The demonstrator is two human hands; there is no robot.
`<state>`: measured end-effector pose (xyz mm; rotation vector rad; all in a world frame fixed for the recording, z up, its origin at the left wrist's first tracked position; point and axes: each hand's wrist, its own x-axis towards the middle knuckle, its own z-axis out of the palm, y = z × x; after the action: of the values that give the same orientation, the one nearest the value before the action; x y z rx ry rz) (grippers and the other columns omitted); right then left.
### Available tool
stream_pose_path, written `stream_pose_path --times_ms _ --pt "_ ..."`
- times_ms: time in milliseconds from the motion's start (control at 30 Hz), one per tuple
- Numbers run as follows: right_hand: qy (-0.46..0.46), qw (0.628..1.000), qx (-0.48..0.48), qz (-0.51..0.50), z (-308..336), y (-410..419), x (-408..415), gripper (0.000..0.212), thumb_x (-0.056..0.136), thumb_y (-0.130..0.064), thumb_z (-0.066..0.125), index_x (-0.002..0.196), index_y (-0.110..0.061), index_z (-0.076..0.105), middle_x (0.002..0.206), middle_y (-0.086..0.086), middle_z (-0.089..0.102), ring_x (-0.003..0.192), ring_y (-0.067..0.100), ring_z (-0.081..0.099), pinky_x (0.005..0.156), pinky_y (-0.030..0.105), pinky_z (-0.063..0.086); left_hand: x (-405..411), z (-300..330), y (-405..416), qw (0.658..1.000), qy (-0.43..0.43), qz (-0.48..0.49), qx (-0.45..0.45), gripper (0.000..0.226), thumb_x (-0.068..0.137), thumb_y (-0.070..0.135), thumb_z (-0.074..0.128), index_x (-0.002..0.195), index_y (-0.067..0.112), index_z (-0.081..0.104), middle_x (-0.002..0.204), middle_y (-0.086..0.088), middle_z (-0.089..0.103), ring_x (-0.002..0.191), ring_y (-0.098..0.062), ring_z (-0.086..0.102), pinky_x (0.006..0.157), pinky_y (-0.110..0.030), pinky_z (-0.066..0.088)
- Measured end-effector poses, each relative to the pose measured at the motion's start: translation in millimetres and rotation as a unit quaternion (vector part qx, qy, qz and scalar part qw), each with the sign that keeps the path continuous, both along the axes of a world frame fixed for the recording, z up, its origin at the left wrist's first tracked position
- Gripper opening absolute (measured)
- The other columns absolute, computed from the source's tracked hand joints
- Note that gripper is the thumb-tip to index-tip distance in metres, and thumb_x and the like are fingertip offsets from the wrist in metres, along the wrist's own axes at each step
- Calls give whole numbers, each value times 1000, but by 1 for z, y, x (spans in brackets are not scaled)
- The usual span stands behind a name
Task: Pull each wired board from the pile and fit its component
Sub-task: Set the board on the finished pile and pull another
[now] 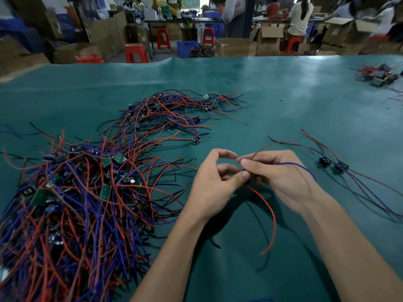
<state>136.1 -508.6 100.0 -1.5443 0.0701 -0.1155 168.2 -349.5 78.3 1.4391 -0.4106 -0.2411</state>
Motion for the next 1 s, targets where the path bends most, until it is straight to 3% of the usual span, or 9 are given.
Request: stream_pose_path --times_ms 167,300,400,467,633,733,800,933,1000 --pt "-31 996 71 -33 1 -1 1 29 61 -29 86 79 -6 80 73 13 70 63 18 61 57 24 51 -1 1 -1 999 -7 -39 22 14 92 6 70 104 0 66 87 -12 77 72 -13 68 66 -18 51" --pt "5 984 174 -49 5 0 0 8 63 -7 80 71 -8 79 72 9 73 63 16 69 60 21 57 1 -2 -1 998 -32 -43 20 4 94 0 67 95 -1 70 79 -7 72 68 -11 63 73 -25 51" --pt "26 943 315 -106 7 0 2 11 65 3 74 70 -6 75 77 11 74 68 16 73 64 21 59 1 -1 -4 999 -34 -28 23 17 97 -3 60 100 9 71 75 2 66 68 -6 58 70 -17 49" --pt "18 926 352 -135 8 2 4 12 66 3 73 72 -7 76 80 11 75 72 15 74 66 20 59 1 0 -5 999 -34 -12 41 22 101 -2 53 100 10 71 68 4 60 60 -1 53 62 -14 44" --pt "26 960 258 -108 3 18 5 19 71 -12 75 89 -5 75 83 7 76 70 10 70 60 15 52 1 -2 -7 994 -52 22 90 26 102 5 52 88 16 72 58 10 50 54 -7 41 55 -25 35" --pt "31 975 194 -102 5 16 2 13 67 -21 79 77 -13 80 82 4 76 65 10 68 55 17 49 0 -1 -6 994 -42 32 94 20 95 22 58 84 16 73 52 14 48 50 -3 37 53 -24 29" --pt "33 981 167 -95 5 13 1 10 65 -25 81 72 -18 80 82 2 76 66 10 66 58 20 47 0 -1 -6 994 -45 39 89 29 90 37 54 82 17 74 52 13 41 50 -3 33 51 -24 26" --pt "-34 986 -17 -165 0 7 3 12 83 -14 81 71 -15 77 71 5 71 58 11 56 53 22 43 0 -1 -5 988 -112 44 101 34 92 39 50 73 20 72 63 -2 41 59 -9 32 57 -28 24" --pt "-64 977 -52 -195 1 2 4 19 86 -11 78 68 -15 75 67 7 71 55 12 54 48 22 43 0 0 -5 987 -111 42 110 33 91 39 51 70 22 71 65 -7 45 62 -13 34 59 -31 25"
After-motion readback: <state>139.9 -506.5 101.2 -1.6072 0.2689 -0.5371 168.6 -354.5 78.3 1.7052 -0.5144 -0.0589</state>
